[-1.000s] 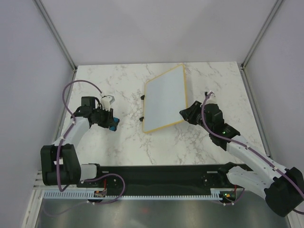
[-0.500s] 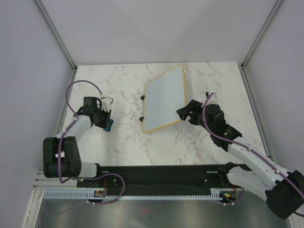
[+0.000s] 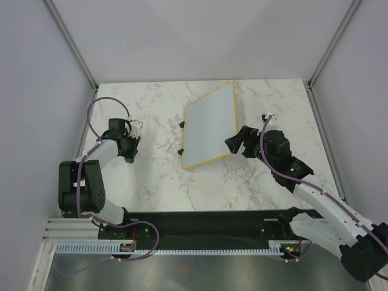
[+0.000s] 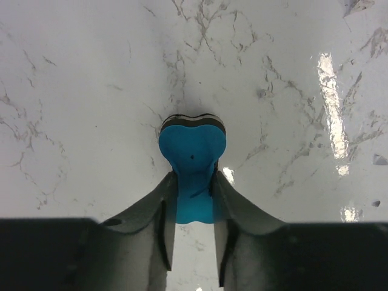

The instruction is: Erase the whiteboard

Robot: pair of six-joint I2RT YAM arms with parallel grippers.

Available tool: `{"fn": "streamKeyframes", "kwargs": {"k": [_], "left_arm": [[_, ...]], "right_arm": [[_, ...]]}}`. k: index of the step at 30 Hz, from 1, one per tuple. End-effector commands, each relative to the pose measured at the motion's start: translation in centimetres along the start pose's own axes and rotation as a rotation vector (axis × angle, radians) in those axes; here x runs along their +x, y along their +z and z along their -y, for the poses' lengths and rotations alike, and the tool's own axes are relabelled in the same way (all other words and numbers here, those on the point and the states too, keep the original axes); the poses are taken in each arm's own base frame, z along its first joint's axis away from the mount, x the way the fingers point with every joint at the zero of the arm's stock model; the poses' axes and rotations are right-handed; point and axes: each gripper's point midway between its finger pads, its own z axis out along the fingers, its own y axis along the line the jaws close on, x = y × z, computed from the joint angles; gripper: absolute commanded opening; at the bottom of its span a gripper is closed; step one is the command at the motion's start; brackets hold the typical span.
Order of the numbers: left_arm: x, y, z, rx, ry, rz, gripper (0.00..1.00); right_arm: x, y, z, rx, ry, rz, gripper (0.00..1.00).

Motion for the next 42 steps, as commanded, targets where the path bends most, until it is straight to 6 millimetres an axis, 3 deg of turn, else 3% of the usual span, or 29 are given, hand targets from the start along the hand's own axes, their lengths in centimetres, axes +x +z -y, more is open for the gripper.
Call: {"fn": "streamKeyframes", "kwargs": {"k": [1, 2, 4, 5, 7, 11, 15, 20, 24, 25, 28, 29, 30, 31, 38, 42], "left_arm": [[-1.6, 0.0, -0.9, -0.009, 0.052, 0.034, 0.43], [-1.5, 0.0, -0.6, 0.003, 0.052, 0.034, 0.52], [-2.0, -0.5, -0.1, 0.031, 0.055, 0.058, 0.88], [-2.2, -0.7, 0.1, 0.038, 0.054, 0.070, 0.99], [-2.8, -1.4, 0.5, 0.060, 0.043, 0.095, 0.99], [-5.4, -4.4, 1.2, 0.096, 0.031, 0.213, 0.99], [-7.1, -7.2, 3.5, 0.201, 0.046, 0.339, 0.99], [-5.5, -7.1, 4.6, 0.241, 0.030, 0.307, 0.99], [-3.7, -6.6, 4.8, 0.229, 0.044, 0.281, 0.99], [-3.5, -6.8, 5.0, 0.229, 0.057, 0.288, 0.99], [-2.0, -6.2, 5.4, 0.229, 0.076, 0.270, 0.99], [-1.2, -6.0, 5.6, 0.228, 0.078, 0.263, 0.99], [-1.0, -5.8, 5.5, 0.219, 0.083, 0.266, 0.99], [-0.7, -5.7, 5.6, 0.215, 0.084, 0.265, 0.99], [-0.3, -6.3, 5.5, 0.188, 0.083, 0.288, 0.99], [-0.3, -6.3, 5.6, 0.188, 0.084, 0.290, 0.99]], "right_arm": [[-2.1, -1.3, -1.7, -0.048, -0.043, 0.047, 0.98], [-2.3, -1.4, -1.7, -0.047, -0.048, 0.049, 0.98], [-2.5, -1.8, -1.7, -0.042, -0.069, 0.048, 0.98], [-3.1, -2.1, -1.9, -0.041, -0.078, 0.060, 0.98], [-3.2, -2.5, -1.8, -0.026, -0.106, 0.055, 0.98], [-5.8, -3.9, -1.2, 0.051, -0.138, 0.117, 0.98], [-8.2, -5.2, 1.4, 0.224, -0.184, 0.186, 0.98], [-10.0, -6.0, 4.7, 0.401, -0.240, 0.186, 0.98], [-9.3, -5.5, 10.7, 0.545, -0.219, 0.083, 0.98], [-9.1, -5.9, 13.3, 0.605, -0.180, 0.071, 0.98], [-8.4, -5.5, 15.8, 0.608, -0.099, 0.061, 0.98], [-6.8, -5.0, 16.6, 0.589, -0.072, 0.031, 0.98], [-7.0, -4.8, 16.9, 0.568, -0.057, 0.057, 0.98], [-6.0, -5.0, 18.8, 0.598, -0.019, 0.047, 0.98], [-3.0, -4.7, 21.2, 0.636, 0.016, 0.001, 0.98], [-3.0, -5.3, 21.6, 0.666, 0.022, 0.039, 0.98]]}}
